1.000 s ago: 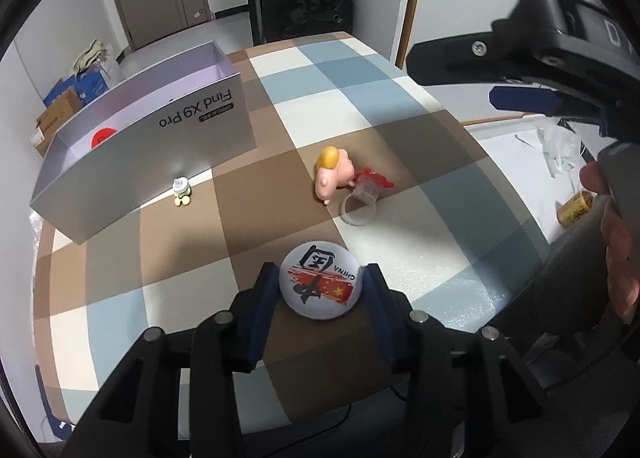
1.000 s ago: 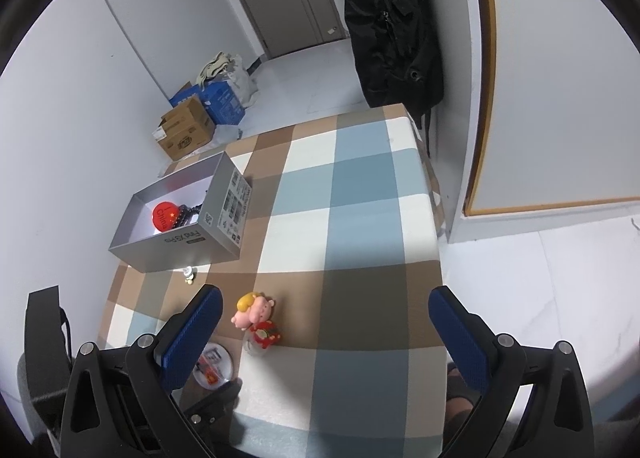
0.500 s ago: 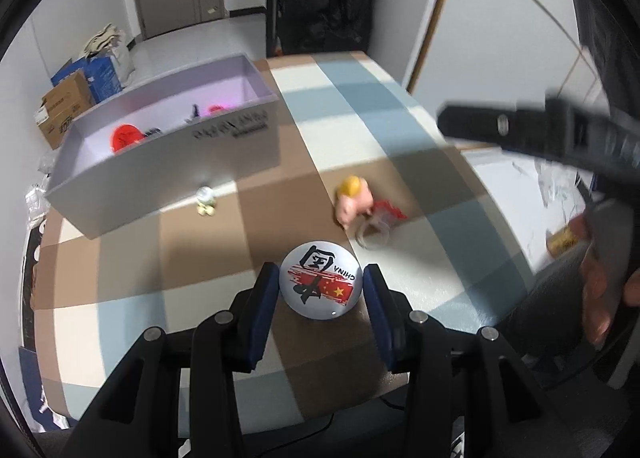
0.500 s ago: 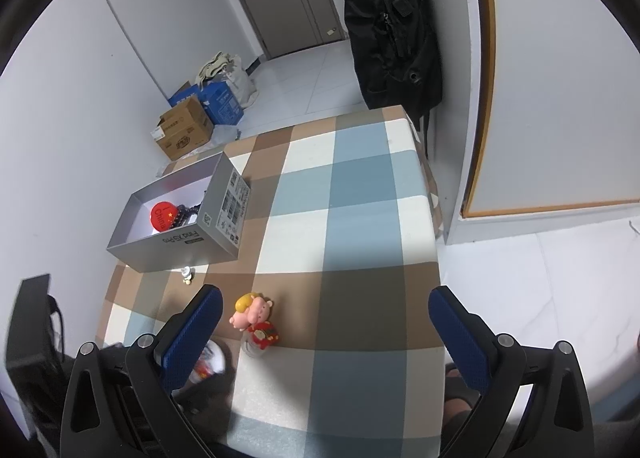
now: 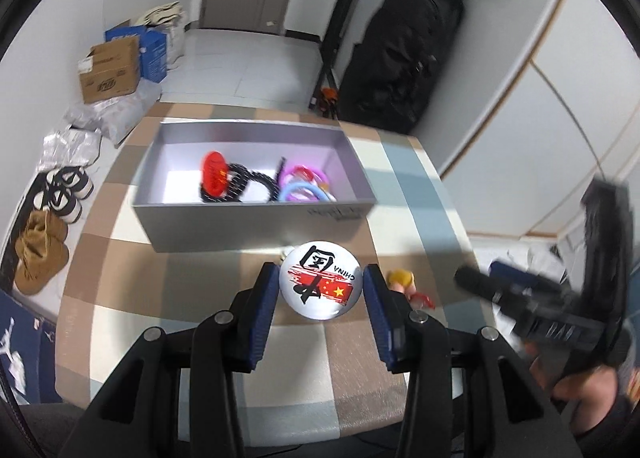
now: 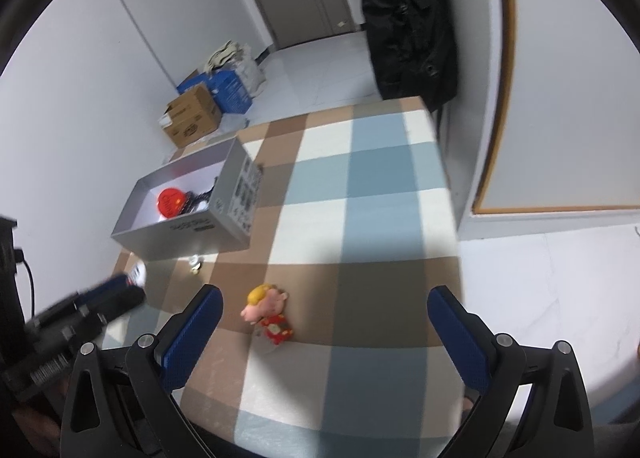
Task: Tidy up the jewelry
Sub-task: 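Grasp the white 'China' pin badge with the left tool, then grasp the pink pig figure with the right tool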
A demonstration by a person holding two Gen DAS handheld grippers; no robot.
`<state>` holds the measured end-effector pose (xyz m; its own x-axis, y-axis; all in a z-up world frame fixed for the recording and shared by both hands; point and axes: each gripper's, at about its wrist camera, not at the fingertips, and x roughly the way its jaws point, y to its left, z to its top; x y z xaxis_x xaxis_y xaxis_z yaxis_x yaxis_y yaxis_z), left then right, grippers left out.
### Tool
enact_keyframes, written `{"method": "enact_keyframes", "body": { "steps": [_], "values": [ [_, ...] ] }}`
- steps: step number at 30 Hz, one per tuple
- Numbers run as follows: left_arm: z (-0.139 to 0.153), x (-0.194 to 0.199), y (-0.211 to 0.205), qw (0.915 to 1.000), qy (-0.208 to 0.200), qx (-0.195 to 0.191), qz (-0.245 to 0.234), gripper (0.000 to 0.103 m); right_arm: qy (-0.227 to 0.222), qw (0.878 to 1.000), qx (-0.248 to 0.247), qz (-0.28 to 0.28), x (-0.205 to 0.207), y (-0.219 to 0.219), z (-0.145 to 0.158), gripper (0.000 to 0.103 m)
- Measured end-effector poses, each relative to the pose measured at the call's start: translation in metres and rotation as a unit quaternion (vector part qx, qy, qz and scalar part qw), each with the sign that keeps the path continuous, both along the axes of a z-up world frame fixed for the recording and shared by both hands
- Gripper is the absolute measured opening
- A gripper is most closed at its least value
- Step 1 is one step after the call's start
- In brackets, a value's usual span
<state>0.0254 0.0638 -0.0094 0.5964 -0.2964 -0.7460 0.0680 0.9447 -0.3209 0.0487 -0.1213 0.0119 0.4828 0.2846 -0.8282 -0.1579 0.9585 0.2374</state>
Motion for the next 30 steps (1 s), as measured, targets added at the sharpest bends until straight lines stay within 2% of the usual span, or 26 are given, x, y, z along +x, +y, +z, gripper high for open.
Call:
{"method": "enact_keyframes", "body": {
  "steps": [4,7,11,14,19,21,22,24,30],
  "values": [
    [0.001,0.006,0.014,0.9994,-0.004,-0.026,0.024,0.037,0.010,1.000,-0.004,0.025,0.001,0.015,-0.006,0.097],
    [0.003,0.009,0.023,0.9988,-0.009,-0.032,0.037,0.037,0.017,0.999,-0.009,0.041,0.004,0.026,-0.011,0.092],
    [0.007,0.008,0.026,0.9985,-0.019,-0.027,0.044,0.037,0.032,0.998,-0.012,0.053,0.009,0.037,-0.019,0.075],
    [0.008,0.007,0.028,0.9984,-0.021,-0.031,0.043,0.037,0.043,0.997,-0.017,0.055,0.013,0.044,-0.027,0.071],
    [0.005,0.010,0.034,0.9982,-0.016,-0.039,0.041,0.037,0.053,0.997,-0.023,0.060,0.018,0.053,-0.034,0.056],
    [0.005,0.011,0.036,0.9982,-0.016,-0.040,0.041,0.037,0.055,0.996,-0.031,0.062,0.019,0.057,-0.036,0.045],
    [0.006,0.010,0.036,0.9981,-0.016,-0.042,0.042,0.037,0.055,0.996,-0.034,0.063,0.019,0.059,-0.037,0.043],
    [0.006,0.011,0.037,0.9980,-0.015,-0.044,0.042,0.037,0.053,0.996,-0.045,0.061,0.020,0.061,-0.038,0.026],
    [0.006,0.011,0.040,0.9974,-0.012,-0.053,0.046,0.037,0.041,0.996,-0.051,0.060,0.020,0.063,-0.037,0.021]
  ]
}}
